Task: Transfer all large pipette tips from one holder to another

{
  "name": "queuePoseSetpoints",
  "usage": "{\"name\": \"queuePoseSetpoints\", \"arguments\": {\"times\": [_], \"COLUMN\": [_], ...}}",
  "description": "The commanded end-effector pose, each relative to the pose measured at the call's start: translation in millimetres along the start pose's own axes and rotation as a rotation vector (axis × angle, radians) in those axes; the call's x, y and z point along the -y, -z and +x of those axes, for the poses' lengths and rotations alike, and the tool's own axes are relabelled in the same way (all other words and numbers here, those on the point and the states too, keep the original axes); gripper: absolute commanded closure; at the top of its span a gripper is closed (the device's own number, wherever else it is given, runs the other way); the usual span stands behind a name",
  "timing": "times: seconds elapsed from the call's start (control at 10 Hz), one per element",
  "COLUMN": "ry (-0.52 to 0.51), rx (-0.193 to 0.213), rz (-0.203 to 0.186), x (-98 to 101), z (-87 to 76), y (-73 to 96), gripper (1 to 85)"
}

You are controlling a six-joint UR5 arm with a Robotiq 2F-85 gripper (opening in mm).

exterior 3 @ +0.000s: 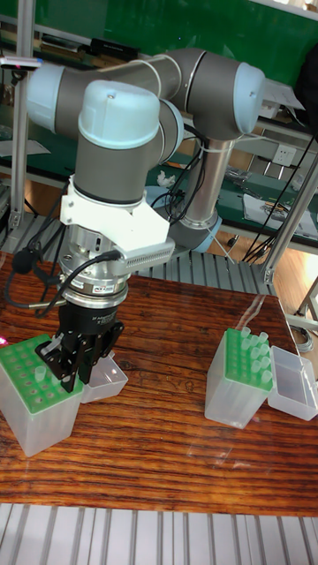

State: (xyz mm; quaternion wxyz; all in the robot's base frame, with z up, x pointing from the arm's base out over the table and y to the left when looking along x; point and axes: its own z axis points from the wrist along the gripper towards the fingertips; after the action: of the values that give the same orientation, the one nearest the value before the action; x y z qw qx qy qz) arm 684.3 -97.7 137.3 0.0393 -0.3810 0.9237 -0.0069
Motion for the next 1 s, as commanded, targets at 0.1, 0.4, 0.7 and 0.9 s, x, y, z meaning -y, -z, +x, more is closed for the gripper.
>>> {"name": "queuePoseSetpoints", "arguments": {"times": [0.1,0.4,0.7,0.9], "ry": [-0.012,-0.012,-0.010,-0.013], "rx": [0.007,0.006,0.006,0.009], "rz": [-0.005,-0.004,0.007,0.006], "x": [-3.5,-4.4,-0.7,-1.0], "z": [1.2,2.8,1.5,0.4], "y": [3.2,5.5,3.1,3.0], "gripper": [56.3,56.7,57.7,59.7]}}
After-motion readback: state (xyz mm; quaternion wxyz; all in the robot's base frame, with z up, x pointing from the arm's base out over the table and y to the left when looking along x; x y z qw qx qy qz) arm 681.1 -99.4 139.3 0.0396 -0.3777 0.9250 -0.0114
